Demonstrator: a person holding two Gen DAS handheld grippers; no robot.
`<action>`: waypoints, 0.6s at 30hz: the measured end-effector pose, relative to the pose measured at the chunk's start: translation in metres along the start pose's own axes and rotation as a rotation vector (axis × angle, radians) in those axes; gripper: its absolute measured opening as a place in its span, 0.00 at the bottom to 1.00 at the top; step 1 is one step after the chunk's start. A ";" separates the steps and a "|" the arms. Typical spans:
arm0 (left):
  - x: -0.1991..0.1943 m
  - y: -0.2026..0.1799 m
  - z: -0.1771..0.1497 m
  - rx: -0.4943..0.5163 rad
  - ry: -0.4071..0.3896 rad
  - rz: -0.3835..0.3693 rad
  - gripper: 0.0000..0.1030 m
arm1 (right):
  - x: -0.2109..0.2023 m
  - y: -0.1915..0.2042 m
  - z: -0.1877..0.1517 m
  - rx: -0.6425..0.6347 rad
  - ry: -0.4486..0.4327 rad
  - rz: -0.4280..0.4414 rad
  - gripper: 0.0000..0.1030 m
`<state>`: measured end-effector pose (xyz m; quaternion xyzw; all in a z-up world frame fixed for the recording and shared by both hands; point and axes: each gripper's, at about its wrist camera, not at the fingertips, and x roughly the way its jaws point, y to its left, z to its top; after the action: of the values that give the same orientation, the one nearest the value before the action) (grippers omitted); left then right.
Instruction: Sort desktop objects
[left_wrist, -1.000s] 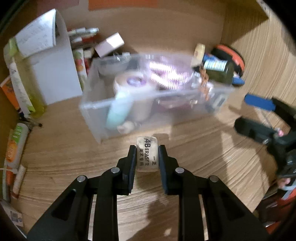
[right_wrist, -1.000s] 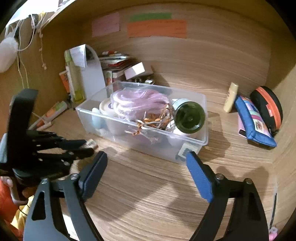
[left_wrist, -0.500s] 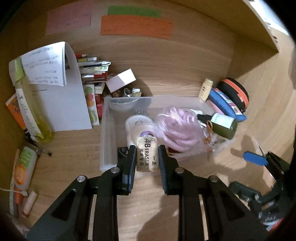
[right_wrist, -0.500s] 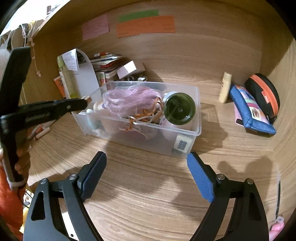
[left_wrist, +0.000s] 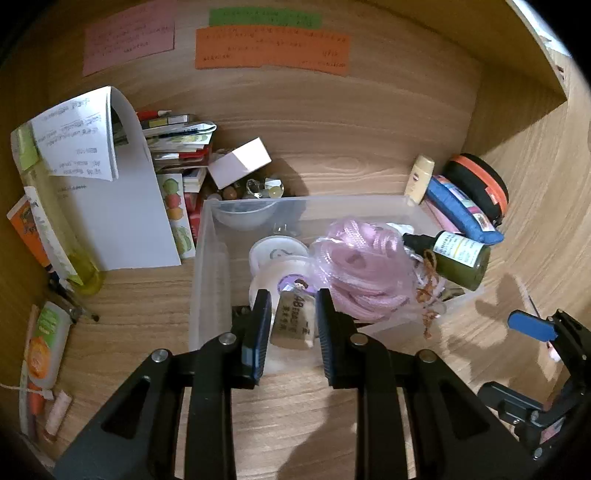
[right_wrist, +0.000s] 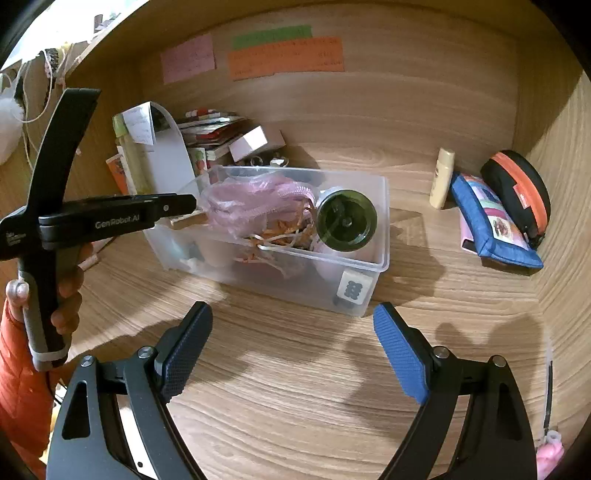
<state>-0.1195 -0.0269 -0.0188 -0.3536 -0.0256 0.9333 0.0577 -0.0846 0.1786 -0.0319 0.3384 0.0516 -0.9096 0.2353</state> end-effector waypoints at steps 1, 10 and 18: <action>-0.003 0.000 -0.001 -0.002 -0.004 -0.001 0.23 | -0.001 0.001 0.000 -0.001 -0.003 0.000 0.85; -0.039 -0.008 -0.014 -0.016 -0.089 -0.003 0.60 | -0.016 0.011 0.003 -0.019 -0.043 -0.007 0.85; -0.070 -0.020 -0.027 -0.006 -0.160 0.082 0.84 | -0.038 0.022 0.001 -0.040 -0.093 -0.033 0.88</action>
<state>-0.0477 -0.0152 0.0092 -0.2787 -0.0183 0.9601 0.0160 -0.0504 0.1740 -0.0056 0.2901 0.0642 -0.9269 0.2292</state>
